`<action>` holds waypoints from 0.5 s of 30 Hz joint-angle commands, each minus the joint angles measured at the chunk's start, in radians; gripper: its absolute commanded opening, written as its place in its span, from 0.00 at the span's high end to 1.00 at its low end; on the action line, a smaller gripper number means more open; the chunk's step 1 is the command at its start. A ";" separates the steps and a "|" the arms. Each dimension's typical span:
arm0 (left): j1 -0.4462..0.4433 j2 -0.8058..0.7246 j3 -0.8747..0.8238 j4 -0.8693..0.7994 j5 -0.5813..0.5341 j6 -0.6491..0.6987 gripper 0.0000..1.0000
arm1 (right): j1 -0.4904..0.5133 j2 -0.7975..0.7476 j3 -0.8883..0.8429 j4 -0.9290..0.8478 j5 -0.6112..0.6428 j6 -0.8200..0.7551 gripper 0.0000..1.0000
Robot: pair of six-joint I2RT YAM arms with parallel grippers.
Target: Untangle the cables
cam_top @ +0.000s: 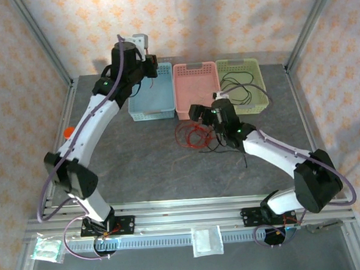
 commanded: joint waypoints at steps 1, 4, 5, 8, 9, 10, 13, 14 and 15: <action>0.006 0.084 0.068 -0.057 -0.143 0.060 1.00 | -0.001 -0.022 0.032 -0.105 0.085 -0.021 0.00; 0.008 0.180 0.133 -0.090 -0.200 0.104 1.00 | -0.001 -0.085 -0.007 -0.072 0.089 -0.036 0.00; 0.008 0.216 0.151 -0.097 -0.216 0.114 1.00 | -0.001 -0.105 -0.013 -0.072 0.094 -0.038 0.00; 0.007 0.297 0.195 -0.115 -0.276 0.131 1.00 | -0.001 -0.167 -0.023 -0.091 0.106 -0.068 0.00; 0.008 0.326 0.209 -0.122 -0.292 0.133 1.00 | -0.001 -0.187 -0.026 -0.092 0.113 -0.078 0.00; 0.008 0.353 0.224 -0.131 -0.303 0.134 1.00 | -0.001 -0.200 -0.026 -0.097 0.125 -0.084 0.00; 0.007 0.435 0.280 -0.161 -0.350 0.144 1.00 | -0.001 -0.201 -0.005 -0.142 0.162 -0.089 0.00; 0.006 0.468 0.314 -0.183 -0.373 0.151 1.00 | -0.001 -0.202 -0.001 -0.151 0.166 -0.090 0.00; 0.004 0.503 0.356 -0.209 -0.405 0.163 1.00 | -0.002 -0.201 -0.002 -0.157 0.168 -0.092 0.00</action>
